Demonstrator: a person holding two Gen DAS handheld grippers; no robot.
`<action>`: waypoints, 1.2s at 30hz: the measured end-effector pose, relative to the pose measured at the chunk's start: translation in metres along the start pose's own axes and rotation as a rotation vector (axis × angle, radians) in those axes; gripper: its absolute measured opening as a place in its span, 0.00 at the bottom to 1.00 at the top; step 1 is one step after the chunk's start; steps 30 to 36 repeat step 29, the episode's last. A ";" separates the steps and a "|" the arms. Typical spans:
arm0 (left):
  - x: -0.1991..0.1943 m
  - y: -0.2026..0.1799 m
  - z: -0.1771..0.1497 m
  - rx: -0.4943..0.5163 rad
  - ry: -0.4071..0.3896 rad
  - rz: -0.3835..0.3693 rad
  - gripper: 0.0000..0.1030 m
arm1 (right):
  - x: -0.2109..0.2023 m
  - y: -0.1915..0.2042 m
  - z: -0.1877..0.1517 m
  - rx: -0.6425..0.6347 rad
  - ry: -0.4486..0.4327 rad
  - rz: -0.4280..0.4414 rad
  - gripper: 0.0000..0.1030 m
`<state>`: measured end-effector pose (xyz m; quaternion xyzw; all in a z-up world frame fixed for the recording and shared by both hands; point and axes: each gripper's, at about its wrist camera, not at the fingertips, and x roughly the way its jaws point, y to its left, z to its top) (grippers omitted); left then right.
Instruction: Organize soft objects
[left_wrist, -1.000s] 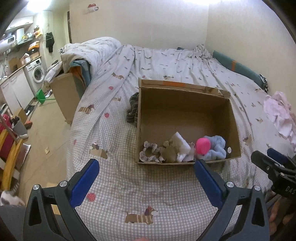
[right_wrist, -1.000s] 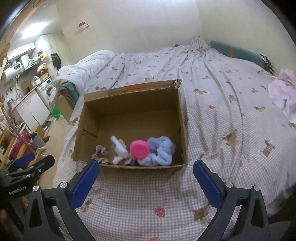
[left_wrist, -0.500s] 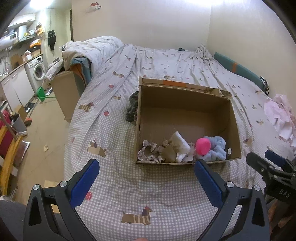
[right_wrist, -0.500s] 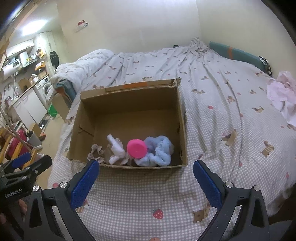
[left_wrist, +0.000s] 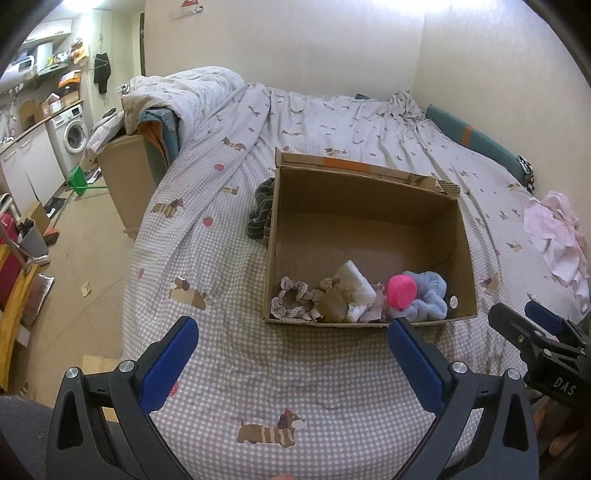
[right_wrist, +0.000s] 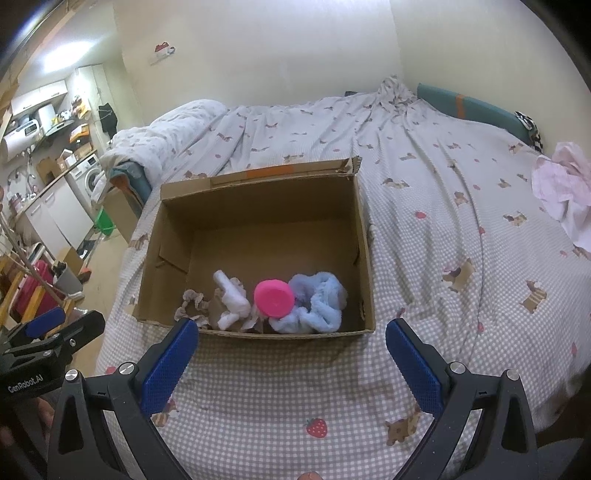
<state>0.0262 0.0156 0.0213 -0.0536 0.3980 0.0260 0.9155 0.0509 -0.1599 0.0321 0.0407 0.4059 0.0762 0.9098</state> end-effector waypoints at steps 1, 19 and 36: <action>0.001 0.000 0.000 0.000 0.000 0.000 0.99 | 0.000 0.000 0.000 -0.001 0.001 0.000 1.00; 0.001 0.001 0.000 -0.001 -0.001 0.002 0.99 | -0.001 0.002 -0.002 -0.011 0.002 -0.002 1.00; 0.003 0.000 -0.002 0.008 0.004 -0.008 0.99 | 0.001 0.005 -0.001 -0.010 0.000 0.008 1.00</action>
